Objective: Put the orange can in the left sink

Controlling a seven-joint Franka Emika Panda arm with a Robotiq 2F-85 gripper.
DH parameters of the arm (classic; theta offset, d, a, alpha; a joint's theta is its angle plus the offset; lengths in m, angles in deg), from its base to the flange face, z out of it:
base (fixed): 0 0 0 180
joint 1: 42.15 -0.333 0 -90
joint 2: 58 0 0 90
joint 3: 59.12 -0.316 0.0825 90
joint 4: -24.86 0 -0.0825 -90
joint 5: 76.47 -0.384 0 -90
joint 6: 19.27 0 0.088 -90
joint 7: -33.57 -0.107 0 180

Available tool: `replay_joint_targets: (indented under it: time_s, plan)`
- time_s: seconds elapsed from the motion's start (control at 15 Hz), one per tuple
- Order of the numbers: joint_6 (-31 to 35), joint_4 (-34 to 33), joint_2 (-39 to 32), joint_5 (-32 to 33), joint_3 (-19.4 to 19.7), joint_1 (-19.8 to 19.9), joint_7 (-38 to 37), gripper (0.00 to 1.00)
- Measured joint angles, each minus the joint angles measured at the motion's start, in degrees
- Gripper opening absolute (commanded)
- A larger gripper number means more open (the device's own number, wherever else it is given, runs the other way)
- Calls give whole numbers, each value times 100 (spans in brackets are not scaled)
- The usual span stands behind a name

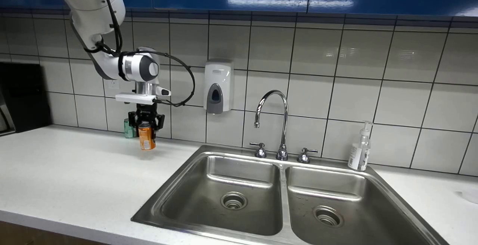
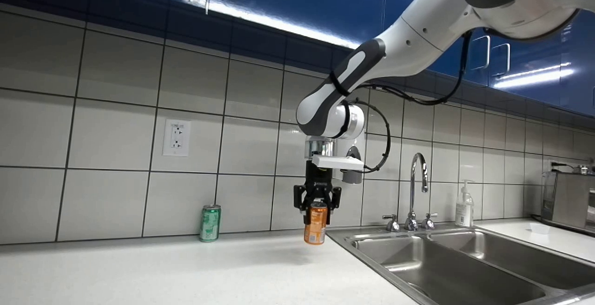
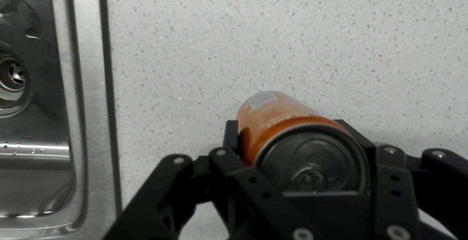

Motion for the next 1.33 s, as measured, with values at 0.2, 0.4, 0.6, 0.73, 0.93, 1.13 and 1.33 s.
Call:
replay_joint_targets:
  time_s: [0.2,0.4,0.6,0.73,0.93,1.13,1.33]
  plan:
    - [22,244,157,-8,102,144,0,40]
    - [80,513,303,-10,209,338,0,40]
    - [166,758,443,-12,309,539,4,40]
    - [201,903,535,-12,378,671,55,40]
    - [222,1090,665,-13,477,874,225,40]
    - [226,1253,762,-13,584,1056,464,40]
    - [227,1387,792,-13,678,1233,720,40]
